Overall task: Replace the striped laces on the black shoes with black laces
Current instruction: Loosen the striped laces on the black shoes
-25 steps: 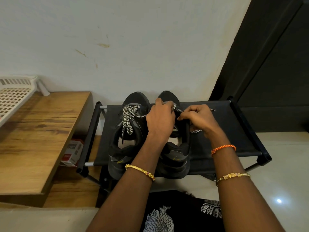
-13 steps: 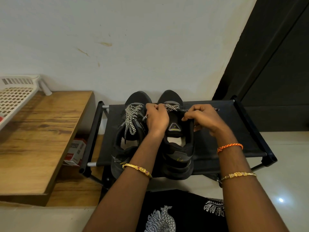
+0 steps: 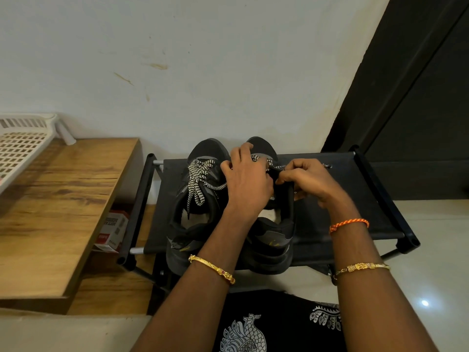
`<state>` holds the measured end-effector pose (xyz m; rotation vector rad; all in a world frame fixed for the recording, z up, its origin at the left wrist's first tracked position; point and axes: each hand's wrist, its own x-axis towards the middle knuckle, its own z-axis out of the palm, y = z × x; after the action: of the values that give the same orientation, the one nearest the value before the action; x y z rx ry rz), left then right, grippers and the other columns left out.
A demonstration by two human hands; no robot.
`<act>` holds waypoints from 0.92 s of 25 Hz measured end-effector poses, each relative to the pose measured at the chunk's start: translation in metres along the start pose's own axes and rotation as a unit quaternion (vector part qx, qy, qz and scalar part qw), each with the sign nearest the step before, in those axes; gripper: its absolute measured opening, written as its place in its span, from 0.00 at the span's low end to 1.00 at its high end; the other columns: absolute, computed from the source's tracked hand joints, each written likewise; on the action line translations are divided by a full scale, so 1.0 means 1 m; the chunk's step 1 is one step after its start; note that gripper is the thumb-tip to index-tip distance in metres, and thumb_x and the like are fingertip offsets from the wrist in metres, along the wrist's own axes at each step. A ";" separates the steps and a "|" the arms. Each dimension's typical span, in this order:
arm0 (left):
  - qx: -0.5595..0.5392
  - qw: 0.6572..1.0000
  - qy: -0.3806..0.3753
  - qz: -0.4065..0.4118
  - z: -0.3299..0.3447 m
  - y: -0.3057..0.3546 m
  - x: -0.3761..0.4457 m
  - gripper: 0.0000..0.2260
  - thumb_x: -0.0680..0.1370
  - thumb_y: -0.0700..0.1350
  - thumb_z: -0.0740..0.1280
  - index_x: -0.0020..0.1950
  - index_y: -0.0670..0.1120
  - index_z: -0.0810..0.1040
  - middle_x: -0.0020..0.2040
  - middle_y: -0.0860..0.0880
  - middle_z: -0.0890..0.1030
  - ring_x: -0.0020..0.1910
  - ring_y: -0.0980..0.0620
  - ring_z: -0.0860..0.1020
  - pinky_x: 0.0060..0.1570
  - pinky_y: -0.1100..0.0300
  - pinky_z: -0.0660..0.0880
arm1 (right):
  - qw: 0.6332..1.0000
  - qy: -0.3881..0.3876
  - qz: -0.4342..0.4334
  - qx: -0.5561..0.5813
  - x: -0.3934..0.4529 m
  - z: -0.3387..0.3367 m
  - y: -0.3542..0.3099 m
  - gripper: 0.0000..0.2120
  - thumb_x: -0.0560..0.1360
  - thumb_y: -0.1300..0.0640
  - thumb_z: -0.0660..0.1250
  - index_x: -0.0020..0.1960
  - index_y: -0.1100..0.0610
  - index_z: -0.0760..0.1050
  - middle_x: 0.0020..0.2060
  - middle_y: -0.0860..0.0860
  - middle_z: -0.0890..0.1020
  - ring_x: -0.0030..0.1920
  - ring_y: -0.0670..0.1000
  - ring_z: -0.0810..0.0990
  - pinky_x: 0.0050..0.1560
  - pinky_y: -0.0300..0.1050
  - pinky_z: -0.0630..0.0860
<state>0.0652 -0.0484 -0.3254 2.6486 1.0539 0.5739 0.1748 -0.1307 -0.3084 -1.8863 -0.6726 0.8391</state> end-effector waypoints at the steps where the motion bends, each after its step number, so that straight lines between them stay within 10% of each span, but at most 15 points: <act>1: -0.004 1.000 -0.012 -0.006 0.001 0.000 0.000 0.11 0.75 0.48 0.66 0.57 0.50 0.79 0.71 0.47 0.63 0.70 0.47 0.57 0.62 0.49 0.57 | 1.000 0.001 0.000 -0.001 0.000 0.001 0.000 0.07 0.67 0.64 0.70 0.35 0.56 0.75 0.27 0.49 0.78 0.28 0.46 0.78 0.24 0.37 0.72; 11: -0.327 0.932 0.018 -0.153 -0.010 0.001 0.006 0.07 0.77 0.44 0.66 0.41 0.54 0.77 0.68 0.52 0.62 0.66 0.54 0.66 0.62 0.55 0.57 | 0.994 0.056 -0.029 -0.092 0.006 0.015 0.011 0.07 0.70 0.60 0.67 0.38 0.54 0.70 0.34 0.52 0.77 0.36 0.51 0.76 0.36 0.46 0.73; 17: -0.690 0.693 0.110 -0.178 -0.029 -0.008 0.015 0.07 0.81 0.37 0.57 0.45 0.46 0.69 0.41 0.48 0.79 0.39 0.55 0.80 0.44 0.63 0.75 | 0.989 0.080 -0.025 -0.118 0.011 0.019 0.017 0.08 0.69 0.58 0.68 0.38 0.52 0.69 0.34 0.49 0.76 0.36 0.49 0.75 0.34 0.42 0.71; 21: -0.378 0.917 0.019 -0.123 -0.016 -0.003 0.009 0.14 0.75 0.44 0.67 0.51 0.47 0.61 0.38 0.53 0.73 0.37 0.54 0.72 0.44 0.58 0.68 | 0.991 0.077 -0.028 -0.104 0.013 0.018 0.019 0.07 0.69 0.58 0.69 0.39 0.53 0.69 0.34 0.49 0.77 0.36 0.49 0.75 0.36 0.43 0.72; 23: -0.239 0.968 -0.008 -0.075 -0.009 0.000 0.005 0.18 0.73 0.43 0.67 0.55 0.47 0.60 0.43 0.52 0.74 0.45 0.50 0.74 0.51 0.53 0.63 | 0.991 0.075 -0.028 -0.104 0.013 0.018 0.018 0.07 0.68 0.58 0.68 0.39 0.54 0.70 0.33 0.49 0.77 0.35 0.49 0.75 0.35 0.43 0.72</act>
<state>0.0648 -0.0443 -0.3162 2.1338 0.9554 0.6732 0.1701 -0.1193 -0.3345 -2.0833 -0.7380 0.6022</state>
